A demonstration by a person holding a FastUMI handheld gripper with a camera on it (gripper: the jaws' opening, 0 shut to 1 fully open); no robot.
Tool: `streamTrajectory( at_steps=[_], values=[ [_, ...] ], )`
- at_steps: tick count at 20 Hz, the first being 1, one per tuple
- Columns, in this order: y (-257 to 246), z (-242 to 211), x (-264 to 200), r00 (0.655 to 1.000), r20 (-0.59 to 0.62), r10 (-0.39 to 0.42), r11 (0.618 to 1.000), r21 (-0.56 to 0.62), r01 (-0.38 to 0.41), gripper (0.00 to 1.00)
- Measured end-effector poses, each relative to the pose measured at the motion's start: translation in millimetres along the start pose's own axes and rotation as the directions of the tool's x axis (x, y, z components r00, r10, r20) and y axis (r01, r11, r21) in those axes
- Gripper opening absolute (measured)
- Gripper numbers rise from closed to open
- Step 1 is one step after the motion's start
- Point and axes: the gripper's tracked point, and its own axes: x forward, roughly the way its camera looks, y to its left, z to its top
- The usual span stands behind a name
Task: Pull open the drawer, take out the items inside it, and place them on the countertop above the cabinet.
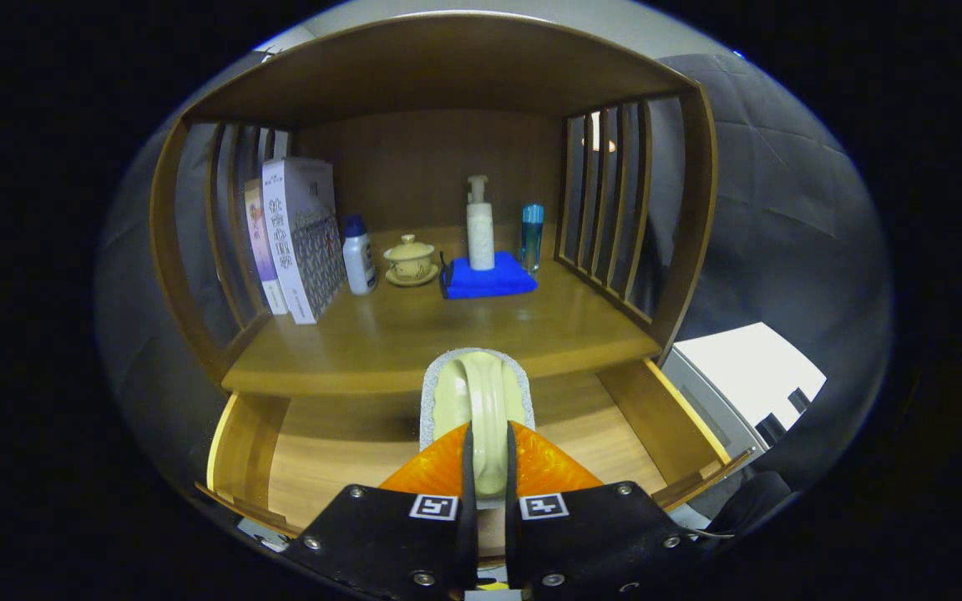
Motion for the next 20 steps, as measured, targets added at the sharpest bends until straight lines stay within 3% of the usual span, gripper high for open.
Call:
streamTrajectory(
  at_steps=[11,20],
  values=[
    [30,66,50,0.986,0.152,0.071,0.994,-0.099,-0.056,0.13],
    [52,69,125,0.993,0.085,0.087,0.98,-0.187,-0.069,0.15]
  ],
)
